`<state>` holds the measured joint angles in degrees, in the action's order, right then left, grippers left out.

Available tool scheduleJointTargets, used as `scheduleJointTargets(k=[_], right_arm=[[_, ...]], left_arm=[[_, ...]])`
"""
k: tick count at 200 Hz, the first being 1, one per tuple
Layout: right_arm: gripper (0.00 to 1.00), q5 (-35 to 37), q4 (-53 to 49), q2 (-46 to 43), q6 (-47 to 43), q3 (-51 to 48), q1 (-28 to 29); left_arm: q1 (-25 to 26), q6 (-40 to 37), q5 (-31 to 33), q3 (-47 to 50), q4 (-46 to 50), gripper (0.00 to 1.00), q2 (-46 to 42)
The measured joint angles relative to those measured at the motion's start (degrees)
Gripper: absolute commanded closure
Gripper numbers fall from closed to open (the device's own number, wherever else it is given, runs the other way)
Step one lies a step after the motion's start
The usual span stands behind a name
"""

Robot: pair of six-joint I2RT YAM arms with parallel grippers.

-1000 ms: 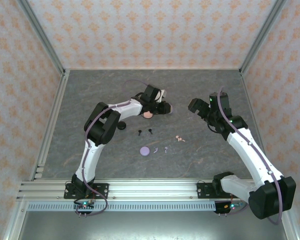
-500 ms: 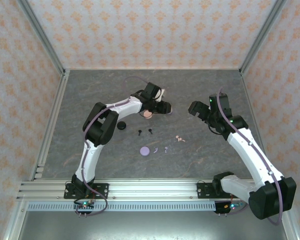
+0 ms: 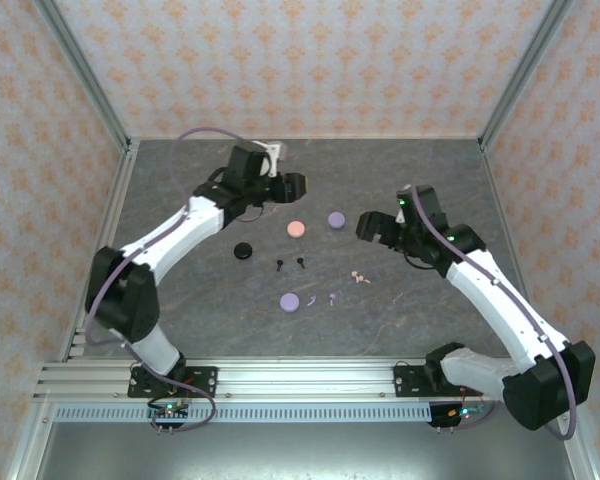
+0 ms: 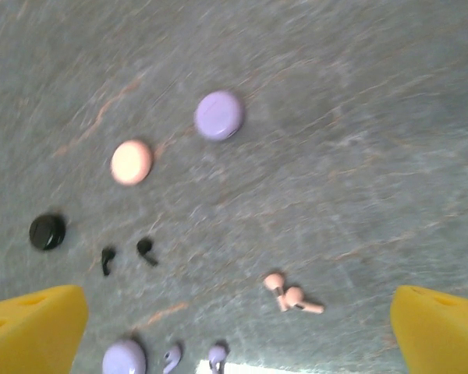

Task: Insert the wireless bluetooth earbuds into the charging case

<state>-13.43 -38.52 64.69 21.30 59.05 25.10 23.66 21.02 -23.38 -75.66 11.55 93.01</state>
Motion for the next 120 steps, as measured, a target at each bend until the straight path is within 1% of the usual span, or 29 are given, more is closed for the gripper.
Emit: scheduleJointTargets(k=[23,45,61,96,107,120], right_arm=[[0.01,0.7,-0.3,4.0,-1.0,2.2,8.2],[0.01,1.2,-0.8,9.9,-2.8,4.8,15.8],[0.01,1.6,-2.2,14.8,-4.8,7.6,20.6],[0.01,2.4,-6.7,25.2,-10.3,15.4,28.3],[0.01,2.8,-8.3,28.8,-12.8,18.4,30.4],[0.01,3.1,-10.0,32.6,-15.9,21.5,32.4]], left_arm=[[-3.5,0.6,1.6,6.5,-0.7,0.31,-6.7],[-7.0,2.1,3.7,11.8,-0.5,0.26,-12.2],[-9.9,3.7,4.8,15.1,-0.3,0.21,-16.1],[-15.3,6.2,6.0,20.6,0.5,0.08,-23.9],[-16.6,6.3,6.1,22.0,1.2,0.01,-26.1],[-18.0,6.6,6.0,23.5,2.1,0.00,-28.5]])
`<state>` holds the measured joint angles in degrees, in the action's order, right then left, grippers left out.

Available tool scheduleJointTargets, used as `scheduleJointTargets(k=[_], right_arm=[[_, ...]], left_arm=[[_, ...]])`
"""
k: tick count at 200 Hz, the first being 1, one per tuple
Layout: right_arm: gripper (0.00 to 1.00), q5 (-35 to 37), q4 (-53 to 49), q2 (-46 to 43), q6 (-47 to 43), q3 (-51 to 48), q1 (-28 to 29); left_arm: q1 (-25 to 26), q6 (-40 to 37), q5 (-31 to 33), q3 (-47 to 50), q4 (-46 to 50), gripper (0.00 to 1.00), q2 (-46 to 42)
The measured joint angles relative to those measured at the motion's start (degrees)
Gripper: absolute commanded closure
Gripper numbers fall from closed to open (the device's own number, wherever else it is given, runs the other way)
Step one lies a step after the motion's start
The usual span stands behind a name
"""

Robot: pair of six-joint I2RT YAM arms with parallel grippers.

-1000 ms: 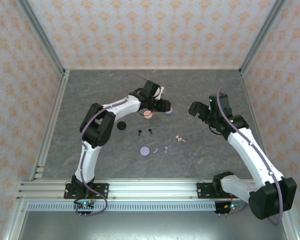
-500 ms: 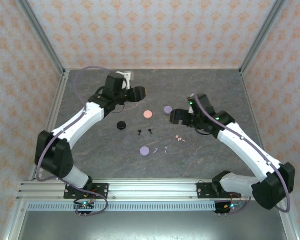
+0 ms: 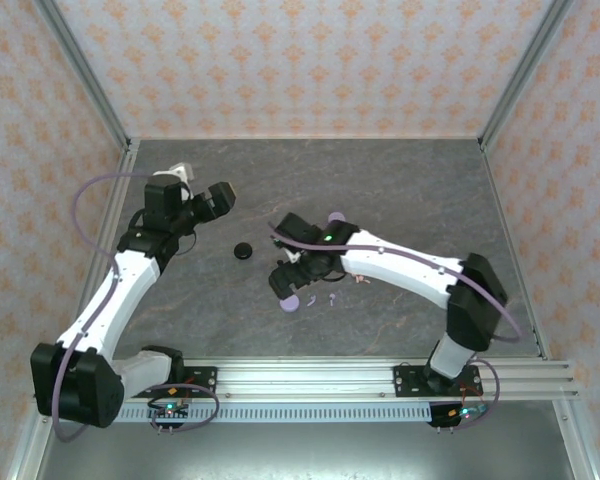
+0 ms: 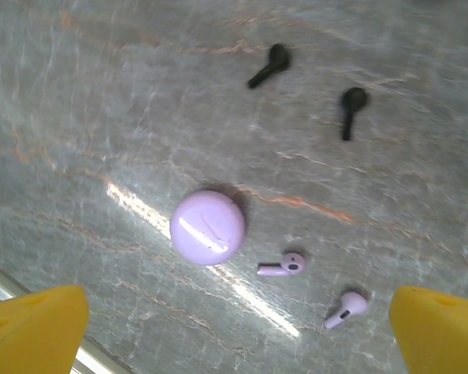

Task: Insert the wireless bluetooth earbuds into the charging case

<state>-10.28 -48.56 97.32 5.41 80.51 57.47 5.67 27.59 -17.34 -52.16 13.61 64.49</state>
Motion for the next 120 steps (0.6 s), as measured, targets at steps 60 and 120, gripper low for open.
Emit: scheduleJointTargets(k=[60,120], right_arm=[[0.06,0.3,-8.2,14.2,-13.9,10.6,3.9],[0.15,1.9,-12.3,19.7,-21.2,12.5,4.0]], left_arm=[[-6.6,0.5,-0.9,3.7,5.2,0.00,-7.9],[-6.9,-0.2,-1.3,4.8,7.0,0.00,-11.7]])
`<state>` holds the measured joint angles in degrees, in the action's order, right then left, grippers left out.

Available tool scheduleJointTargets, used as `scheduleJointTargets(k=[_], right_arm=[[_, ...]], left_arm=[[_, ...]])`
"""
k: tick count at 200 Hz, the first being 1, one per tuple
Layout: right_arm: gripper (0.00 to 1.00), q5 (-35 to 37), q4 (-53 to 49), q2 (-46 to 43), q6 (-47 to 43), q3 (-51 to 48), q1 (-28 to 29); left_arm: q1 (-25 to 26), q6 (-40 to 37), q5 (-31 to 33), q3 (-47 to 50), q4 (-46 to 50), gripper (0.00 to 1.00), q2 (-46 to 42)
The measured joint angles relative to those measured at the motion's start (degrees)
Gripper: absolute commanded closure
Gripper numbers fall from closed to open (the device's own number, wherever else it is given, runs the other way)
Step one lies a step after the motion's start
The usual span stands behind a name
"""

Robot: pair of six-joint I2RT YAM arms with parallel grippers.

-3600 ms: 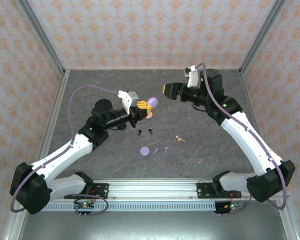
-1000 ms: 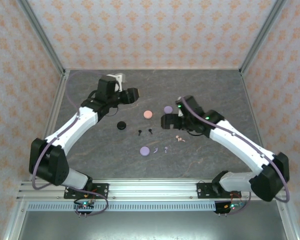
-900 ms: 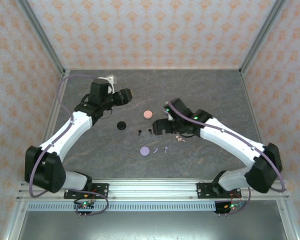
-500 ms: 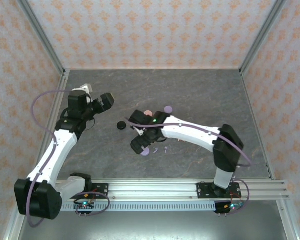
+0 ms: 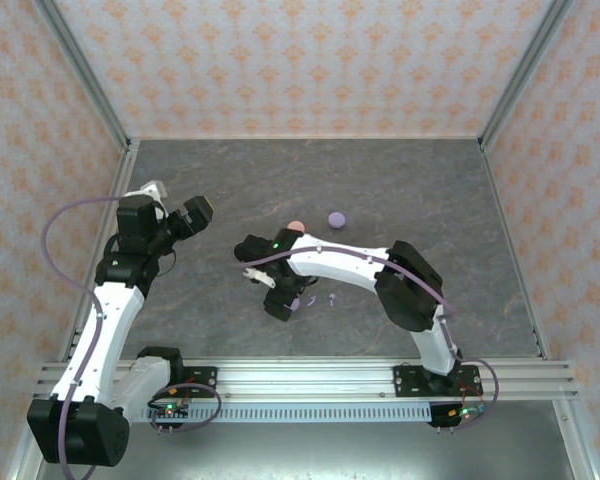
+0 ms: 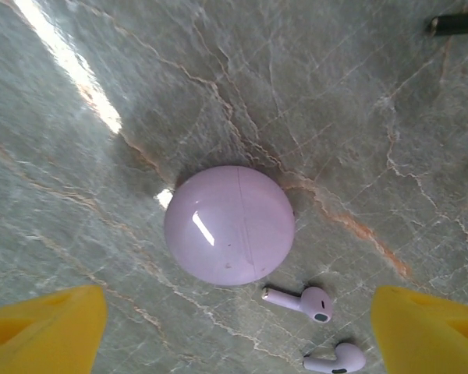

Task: Insert the wireless bluetooth earbuds into the charging case

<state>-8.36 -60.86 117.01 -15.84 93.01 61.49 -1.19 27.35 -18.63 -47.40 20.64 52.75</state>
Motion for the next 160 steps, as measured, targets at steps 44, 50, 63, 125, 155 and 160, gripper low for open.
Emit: scheduleJointTargets(k=[44,50,63,125,155,160], right_arm=[[0.23,1.4,0.1,1.8,-1.8,0.0,0.6],[0.25,1.4,0.2,1.8,-1.9,0.0,0.6],[0.28,1.6,0.5,1.8,-2.2,0.0,0.6],[0.34,1.5,2.6,4.2,-2.3,0.0,0.6],[0.38,1.5,3.4,5.0,-2.3,-0.4,0.6],[0.39,1.5,3.5,5.0,-2.3,-0.6,0.6]], left_arm=[[0.0,-0.2,-0.4,0.0,0.1,0.00,0.2],[0.0,-0.2,-0.4,0.0,0.1,0.00,0.2],[0.0,-0.2,-0.4,0.0,0.1,0.00,0.3],[0.0,-0.2,-0.5,0.0,0.1,0.00,0.3],[0.0,-0.2,-0.7,0.0,0.1,0.00,0.3],[0.0,-0.2,-0.8,0.0,0.1,0.00,0.3]])
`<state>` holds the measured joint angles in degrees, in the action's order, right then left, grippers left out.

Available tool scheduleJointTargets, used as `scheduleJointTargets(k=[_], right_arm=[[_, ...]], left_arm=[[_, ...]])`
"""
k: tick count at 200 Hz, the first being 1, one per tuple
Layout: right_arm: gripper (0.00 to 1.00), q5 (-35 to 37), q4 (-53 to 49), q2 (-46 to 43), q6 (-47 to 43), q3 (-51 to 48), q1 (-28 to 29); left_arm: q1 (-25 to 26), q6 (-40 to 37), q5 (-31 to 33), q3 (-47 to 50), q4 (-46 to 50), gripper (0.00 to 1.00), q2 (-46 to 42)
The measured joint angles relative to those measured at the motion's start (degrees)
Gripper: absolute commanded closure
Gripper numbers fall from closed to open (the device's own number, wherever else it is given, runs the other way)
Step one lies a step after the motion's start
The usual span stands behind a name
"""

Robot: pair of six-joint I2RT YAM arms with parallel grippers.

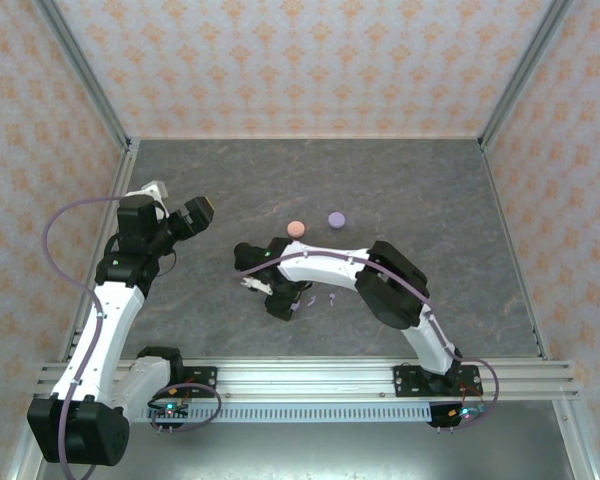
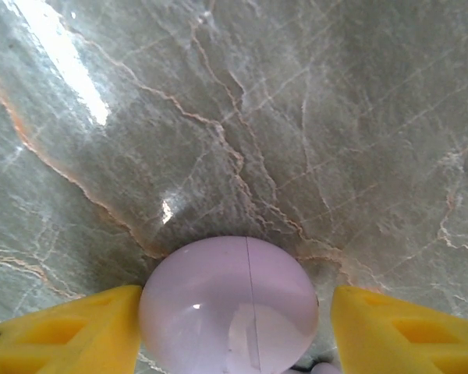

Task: Insert the wireless bluetooth earbuds into the charging case

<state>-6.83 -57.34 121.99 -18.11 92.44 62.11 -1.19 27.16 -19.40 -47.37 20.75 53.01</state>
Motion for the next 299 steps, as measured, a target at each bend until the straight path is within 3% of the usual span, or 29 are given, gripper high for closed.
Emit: scheduleJointTargets(k=[39,80,160,220,299], right_arm=[[0.50,-0.4,1.5,-0.5,0.0,-1.5,0.3],[0.58,-0.1,5.8,-6.6,0.0,-8.0,-0.2],[0.60,5.1,18.4,-39.4,-6.3,-13.2,-3.4],[0.60,8.5,27.0,-48.2,-18.6,-13.4,-3.4],[0.60,8.6,29.6,-48.3,-26.8,-13.4,-3.4]], left_arm=[[0.0,0.0,-0.9,0.0,0.0,0.00,0.0],[0.0,-0.1,-3.1,0.0,0.0,0.00,0.0],[0.6,-0.2,-20.5,-2.7,-1.0,0.06,-0.2],[9.9,-0.1,-31.3,-9.4,-5.8,0.07,-2.6],[18.5,0.0,-34.0,-12.6,-8.4,0.25,2.2]])
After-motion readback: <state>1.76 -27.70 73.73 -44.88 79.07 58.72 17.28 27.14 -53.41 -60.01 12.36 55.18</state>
